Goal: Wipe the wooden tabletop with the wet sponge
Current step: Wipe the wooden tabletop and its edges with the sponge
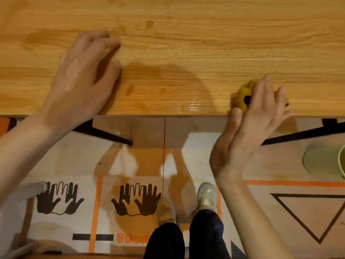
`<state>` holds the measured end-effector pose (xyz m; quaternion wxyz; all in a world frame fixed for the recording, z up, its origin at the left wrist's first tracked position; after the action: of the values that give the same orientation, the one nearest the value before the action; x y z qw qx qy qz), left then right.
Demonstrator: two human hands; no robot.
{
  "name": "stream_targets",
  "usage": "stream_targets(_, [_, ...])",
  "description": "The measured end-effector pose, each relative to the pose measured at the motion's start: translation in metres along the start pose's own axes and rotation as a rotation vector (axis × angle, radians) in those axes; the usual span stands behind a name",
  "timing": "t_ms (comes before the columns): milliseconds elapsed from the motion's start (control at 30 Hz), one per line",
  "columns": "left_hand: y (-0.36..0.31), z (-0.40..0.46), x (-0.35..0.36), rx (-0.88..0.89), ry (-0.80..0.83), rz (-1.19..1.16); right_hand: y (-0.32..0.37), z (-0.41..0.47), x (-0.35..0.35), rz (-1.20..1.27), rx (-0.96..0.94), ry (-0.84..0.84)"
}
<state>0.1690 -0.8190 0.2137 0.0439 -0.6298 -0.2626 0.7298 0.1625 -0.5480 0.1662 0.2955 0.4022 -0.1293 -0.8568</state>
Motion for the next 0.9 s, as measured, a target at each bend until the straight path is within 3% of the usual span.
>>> stream_targets(167, [0.012,-0.011,0.004,-0.007,-0.03,0.018,0.082,-0.033,0.052,0.108,-0.275,0.055])
stream_targets(267, [0.011,-0.012,0.004,0.005,-0.03,0.008,0.055,-0.029,0.043,0.038,-0.463,0.124])
stream_targets(400, [0.007,-0.015,0.004,-0.037,-0.028,-0.01,-0.019,-0.012,0.002,-0.028,-0.312,0.083])
stream_targets(533, [0.004,-0.015,0.004,-0.043,-0.036,0.009,0.011,-0.019,0.021,-0.011,-0.214,0.006])
stream_targets(733, [0.001,-0.018,0.003,-0.047,-0.011,0.027,0.11,-0.05,0.066,0.013,-0.481,0.168])
stream_targets(833, [0.002,-0.017,0.0,-0.041,0.008,0.026,0.081,-0.033,0.046,0.081,-0.584,0.281])
stream_targets(900, [0.002,-0.017,0.0,-0.052,0.016,0.025,0.028,-0.019,0.016,-0.011,-0.541,0.29])
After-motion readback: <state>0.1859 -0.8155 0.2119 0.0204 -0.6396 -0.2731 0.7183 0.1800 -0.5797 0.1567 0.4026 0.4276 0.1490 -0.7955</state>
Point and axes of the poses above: each hand's wrist, its own z-axis towards the middle knuckle, its own x-axis out of the palm, y = z × x, the point moved 1 cm from there along z, towards the middle knuckle, and after that the axes turned 11 degrees about -x, right-handed, at the moved point
